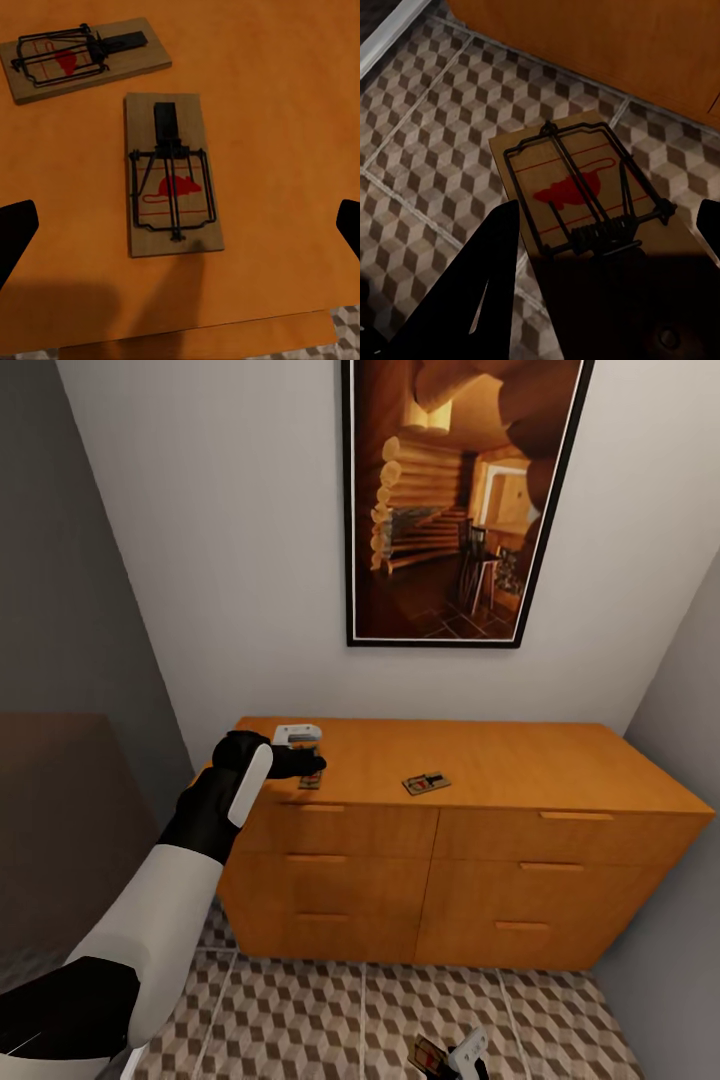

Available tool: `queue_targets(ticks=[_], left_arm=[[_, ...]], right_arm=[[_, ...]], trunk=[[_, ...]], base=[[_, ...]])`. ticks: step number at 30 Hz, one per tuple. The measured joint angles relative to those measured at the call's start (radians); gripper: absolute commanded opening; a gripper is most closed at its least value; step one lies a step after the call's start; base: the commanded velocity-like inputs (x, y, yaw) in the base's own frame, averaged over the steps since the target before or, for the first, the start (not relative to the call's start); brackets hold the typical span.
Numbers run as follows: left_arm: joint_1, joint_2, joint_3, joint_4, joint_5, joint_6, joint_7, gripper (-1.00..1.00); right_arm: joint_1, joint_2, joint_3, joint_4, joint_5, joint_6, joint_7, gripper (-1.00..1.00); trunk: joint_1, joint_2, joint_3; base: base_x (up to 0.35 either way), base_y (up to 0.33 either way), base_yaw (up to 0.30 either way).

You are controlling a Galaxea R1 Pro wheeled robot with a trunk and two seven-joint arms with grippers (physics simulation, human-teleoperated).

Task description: Take the four mousetraps from the cabinet in the bathroom and place them on the bathroom floor. Make sure all four end up on the same floor surface, and ensure that at least two of them are either under or directly next to the same bathroom sink.

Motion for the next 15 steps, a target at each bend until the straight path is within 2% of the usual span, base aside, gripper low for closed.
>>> queue_targets(ticks=[15], left_arm=[[0.000,-0.001,-0.002,0.009,-0.002,-0.003,0.003,1.00]], right_arm=[[0.000,0.000,0.000,0.000,0.000,-0.001,0.000,-1.00]], trunk=[[0.000,0.000,-0.003]], base=[[0.000,0.000,0.000]])
